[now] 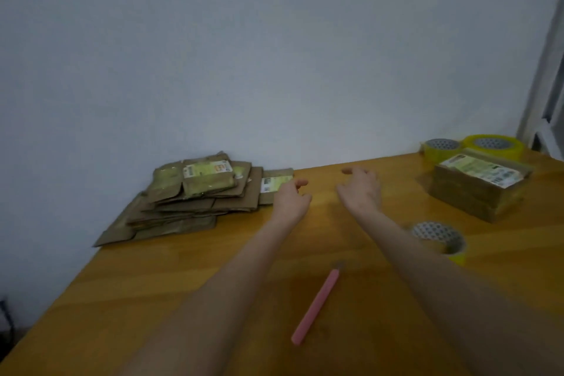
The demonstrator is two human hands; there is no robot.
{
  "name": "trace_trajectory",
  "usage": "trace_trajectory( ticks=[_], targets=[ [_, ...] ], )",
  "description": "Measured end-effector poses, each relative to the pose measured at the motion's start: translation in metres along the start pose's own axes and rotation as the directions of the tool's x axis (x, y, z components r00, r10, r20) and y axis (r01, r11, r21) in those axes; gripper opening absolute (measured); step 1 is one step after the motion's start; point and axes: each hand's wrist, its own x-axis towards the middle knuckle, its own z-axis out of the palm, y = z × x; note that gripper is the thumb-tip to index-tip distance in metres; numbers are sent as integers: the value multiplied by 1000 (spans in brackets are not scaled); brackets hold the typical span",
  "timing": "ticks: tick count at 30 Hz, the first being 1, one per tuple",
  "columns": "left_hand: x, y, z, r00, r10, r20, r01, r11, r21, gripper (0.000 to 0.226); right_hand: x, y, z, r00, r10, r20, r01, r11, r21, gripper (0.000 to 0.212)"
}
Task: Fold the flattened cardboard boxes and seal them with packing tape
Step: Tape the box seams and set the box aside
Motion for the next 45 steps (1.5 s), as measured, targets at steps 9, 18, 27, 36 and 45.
trace_trajectory(
  ticks=[9, 18, 27, 36, 45],
  targets=[
    [34, -107, -107, 923, -118, -366, 184, 971, 151, 42, -17, -110, 119, 923, -207, 325, 163, 974, 157, 39],
    [92, -190, -192, 761, -344, -550, 494, 857, 146, 54, 37, -161, 197, 869, -213, 446, 84, 953, 292, 49],
    [93, -196, -200, 785, -303, -541, 397, 916, 63, 54, 41, -167, 202, 884, -107, 455, -174, 828, 533, 44],
    [29, -139, -210, 785, -398, -474, 182, 880, -438, 69, -14, -125, 107, 823, -197, 534, -156, 824, 545, 52],
    [-56, -123, -150, 926, -183, -331, 37, 915, -402, 61, -77, -69, 54, 946, -241, 217, 117, 878, 465, 45]
  ],
)
